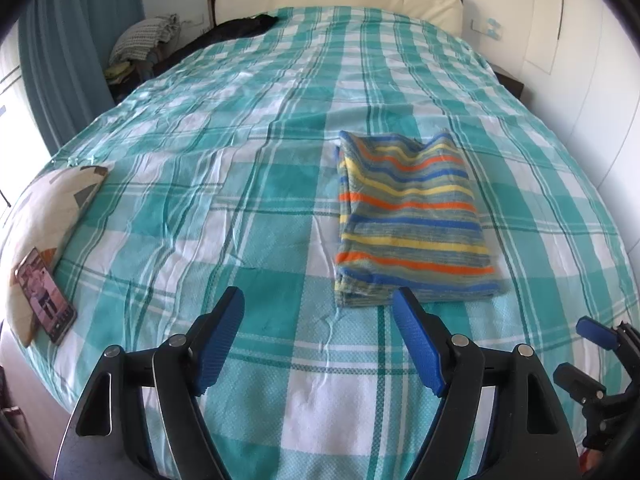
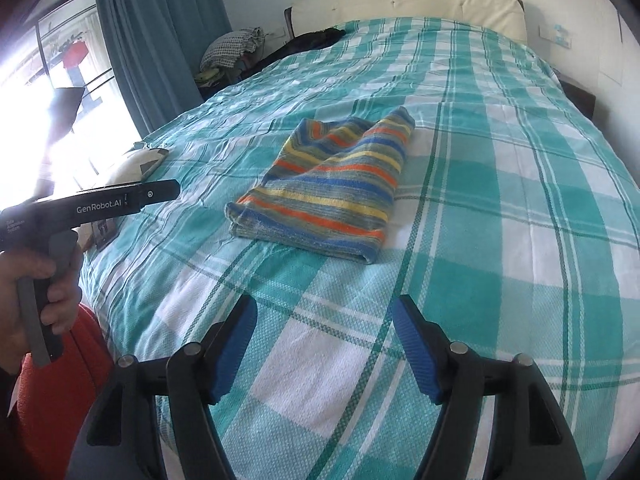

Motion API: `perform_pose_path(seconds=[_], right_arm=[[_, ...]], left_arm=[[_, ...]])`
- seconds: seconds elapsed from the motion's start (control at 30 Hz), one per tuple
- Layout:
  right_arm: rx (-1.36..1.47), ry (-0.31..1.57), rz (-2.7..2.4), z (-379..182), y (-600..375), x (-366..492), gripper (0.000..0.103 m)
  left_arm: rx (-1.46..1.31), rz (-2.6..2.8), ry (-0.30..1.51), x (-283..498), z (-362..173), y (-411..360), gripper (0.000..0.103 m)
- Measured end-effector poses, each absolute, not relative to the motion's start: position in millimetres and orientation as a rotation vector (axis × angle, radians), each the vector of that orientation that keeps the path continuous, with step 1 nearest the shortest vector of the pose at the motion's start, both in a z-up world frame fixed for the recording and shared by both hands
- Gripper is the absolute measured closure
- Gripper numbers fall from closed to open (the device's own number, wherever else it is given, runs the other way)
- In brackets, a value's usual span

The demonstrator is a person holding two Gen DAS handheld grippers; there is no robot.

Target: Fold small clothes

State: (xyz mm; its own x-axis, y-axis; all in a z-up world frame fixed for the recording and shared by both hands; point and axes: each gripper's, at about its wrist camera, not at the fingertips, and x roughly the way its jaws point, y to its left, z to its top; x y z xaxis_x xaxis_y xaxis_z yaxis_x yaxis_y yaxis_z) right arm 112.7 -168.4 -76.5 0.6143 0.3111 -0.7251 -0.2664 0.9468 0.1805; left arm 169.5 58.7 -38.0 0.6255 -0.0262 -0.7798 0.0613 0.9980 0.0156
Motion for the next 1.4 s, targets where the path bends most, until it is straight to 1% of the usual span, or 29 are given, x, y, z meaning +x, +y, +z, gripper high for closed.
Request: perform_pose_path(seconds=[0.03, 0.07, 0.13, 0.23, 0.4, 0.63, 0.73, 0.83, 0.87, 0.9, 0.93, 0.97, 1.0, 1.03, 1.13, 1.27, 1.33, 1.37, 1.4], right_arm=[[0.055, 0.848, 0.331, -77.4, -168.7, 112.2, 0.028], [0.053, 0.856, 0.329, -80.0, -168.9, 112.9, 0.023], [0.051, 0.875, 0.321, -87.0, -169.9, 116.0, 0.02], [0.072, 0.903, 0.314, -97.3, -177.8, 125.8, 0.02], [0.149, 0.921, 0.288, -104.8, -197.1, 165.9, 0.02], [0.294, 0.922, 0.304, -113.7, -208.7, 279.8, 0.02], [0.403, 0.95, 0.325, -129.6, -216.4, 328.3, 0.02], [0.492, 0.963, 0.377, -146.1, -218.4, 361.4, 0.02], [0.504, 0.962, 0.394, -150.0, -214.9, 368.2, 0.021], [0.508, 0.963, 0.408, -154.0, -208.8, 374.1, 0.024], [0.485, 0.972, 0.416, -157.2, -198.7, 378.6, 0.041], [0.412, 0.985, 0.389, -158.2, -186.7, 380.2, 0.068], [0.286, 0.976, 0.343, -154.3, -170.6, 377.9, 0.071], [0.21, 0.951, 0.32, -148.0, -161.8, 373.1, 0.075], [0.082, 0.84, 0.303, -113.9, -142.7, 348.2, 0.077], [0.097, 0.732, 0.341, -62.5, -142.6, 319.3, 0.077], [0.137, 0.704, 0.349, -43.0, -147.9, 315.2, 0.077], [0.16, 0.701, 0.351, -37.0, -150.9, 315.8, 0.076], [0.181, 0.707, 0.346, -34.6, -154.6, 316.9, 0.075]], left_arm=[[0.039, -0.053, 0.901, 170.6, -40.6, 59.1, 0.018], [0.031, -0.066, 0.915, 172.9, -45.1, 60.4, 0.012], [-0.009, -0.132, 0.963, 180.9, -57.0, 65.8, 0.011], [-0.065, -0.216, 1.022, 198.3, -72.3, 74.0, 0.011], [-0.136, -0.296, 1.068, 243.9, -85.0, 74.3, 0.01], [-0.11, -0.29, 1.116, 337.4, -117.7, 52.3, 0.01], [-0.117, -0.243, 1.13, 360.1, -131.9, 57.0, 0.01], [-0.16, -0.275, 1.098, 365.1, -134.6, 58.9, 0.011], [-0.164, -0.291, 1.094, 365.5, -136.1, 56.0, 0.02], [-0.16, -0.308, 1.097, 366.4, -138.4, 52.5, 0.054], [-0.15, -0.349, 1.114, 367.1, -142.1, 45.3, 0.078], [-0.135, -0.346, 1.119, 365.8, -142.1, 40.3, 0.089], [-0.116, -0.326, 1.094, 362.5, -137.0, 37.9, 0.09], [-0.101, -0.312, 1.067, 357.1, -129.4, 36.2, 0.09], [-0.104, -0.304, 0.999, 340.7, -101.8, 40.8, 0.091], [-0.094, -0.337, 0.909, 315.6, -44.7, 47.2, 0.091], [-0.092, -0.352, 0.885, 310.8, -23.5, 47.5, 0.089], [-0.092, -0.353, 0.894, 312.1, -20.6, 46.7, 0.079], [-0.083, -0.341, 0.908, 314.4, -22.6, 45.0, 0.062]])
